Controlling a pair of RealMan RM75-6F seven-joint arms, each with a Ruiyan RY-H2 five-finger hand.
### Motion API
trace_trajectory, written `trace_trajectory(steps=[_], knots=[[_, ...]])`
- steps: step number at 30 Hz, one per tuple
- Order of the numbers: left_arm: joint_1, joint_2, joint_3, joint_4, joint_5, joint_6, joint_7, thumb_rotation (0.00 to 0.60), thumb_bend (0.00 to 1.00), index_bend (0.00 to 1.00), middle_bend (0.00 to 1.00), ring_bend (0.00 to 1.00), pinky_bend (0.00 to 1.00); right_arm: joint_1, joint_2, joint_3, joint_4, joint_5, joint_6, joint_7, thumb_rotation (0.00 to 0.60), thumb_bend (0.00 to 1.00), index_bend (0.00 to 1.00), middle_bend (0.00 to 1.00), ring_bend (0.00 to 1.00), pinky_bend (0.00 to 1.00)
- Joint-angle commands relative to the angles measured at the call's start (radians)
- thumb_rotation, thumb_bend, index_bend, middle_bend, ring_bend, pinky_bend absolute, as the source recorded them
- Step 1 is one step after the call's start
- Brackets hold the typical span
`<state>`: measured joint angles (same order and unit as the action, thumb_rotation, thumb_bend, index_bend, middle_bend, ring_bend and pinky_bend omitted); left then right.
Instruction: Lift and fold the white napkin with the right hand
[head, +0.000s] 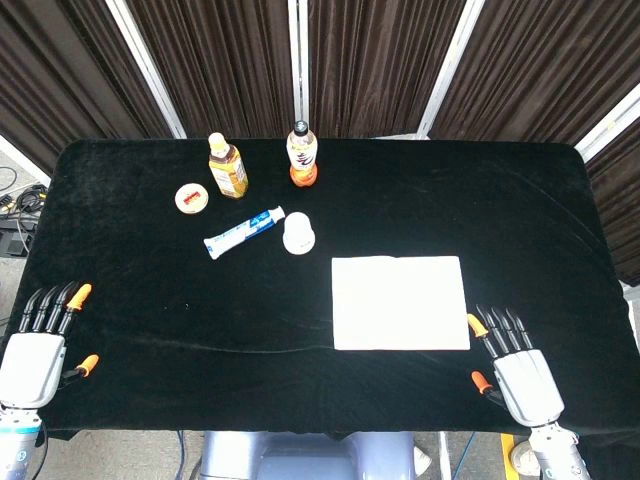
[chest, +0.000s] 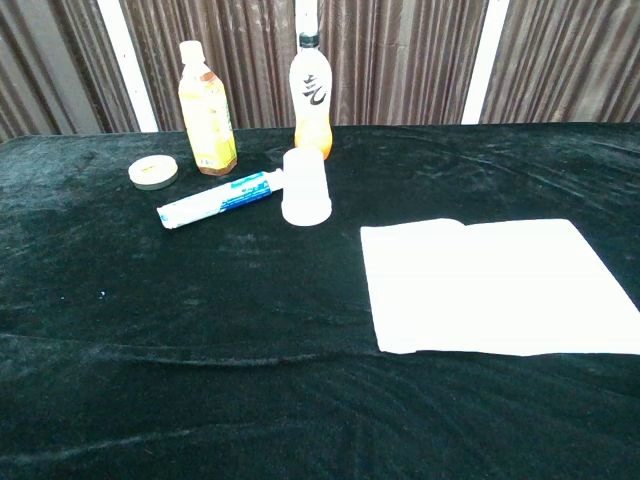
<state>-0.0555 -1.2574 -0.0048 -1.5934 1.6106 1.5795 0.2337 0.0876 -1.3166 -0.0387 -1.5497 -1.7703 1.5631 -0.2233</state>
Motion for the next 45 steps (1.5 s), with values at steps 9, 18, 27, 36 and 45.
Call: trace_trajectory(steps=[9, 18, 27, 36, 45], knots=[[0.003, 0.004, -0.002, -0.005, 0.007, 0.009, -0.008, 0.600, 0.13, 0.00, 0.00, 0.00, 0.00, -0.001, -0.001, -0.004, -0.003, 0.003, -0.011, 0.001, 0.600, 0.15, 0.00, 0.00, 0.00, 0.00], [0.004, 0.010, -0.003, -0.007, 0.001, 0.006, -0.014, 0.600, 0.13, 0.00, 0.00, 0.00, 0.00, 0.010, -0.008, 0.003, -0.010, 0.017, -0.036, 0.003, 0.600, 0.15, 0.00, 0.00, 0.00, 0.00], [0.008, 0.007, -0.003, -0.009, 0.004, 0.011, -0.006, 0.600, 0.13, 0.00, 0.00, 0.00, 0.00, 0.078, -0.068, 0.050, -0.162, 0.075, -0.158, -0.103, 0.600, 0.15, 0.00, 0.00, 0.00, 0.00], [0.007, 0.006, -0.011, 0.001, -0.009, 0.008, -0.003, 0.600, 0.13, 0.00, 0.00, 0.00, 0.00, 0.145, -0.261, 0.104, -0.286, 0.237, -0.303, -0.354, 0.600, 0.17, 0.00, 0.00, 0.00, 0.00], [0.007, 0.014, -0.017, -0.001, -0.016, 0.007, -0.020, 0.600, 0.13, 0.00, 0.00, 0.00, 0.00, 0.188, -0.420, 0.145, -0.210, 0.388, -0.341, -0.469, 0.600, 0.18, 0.00, 0.00, 0.00, 0.00]])
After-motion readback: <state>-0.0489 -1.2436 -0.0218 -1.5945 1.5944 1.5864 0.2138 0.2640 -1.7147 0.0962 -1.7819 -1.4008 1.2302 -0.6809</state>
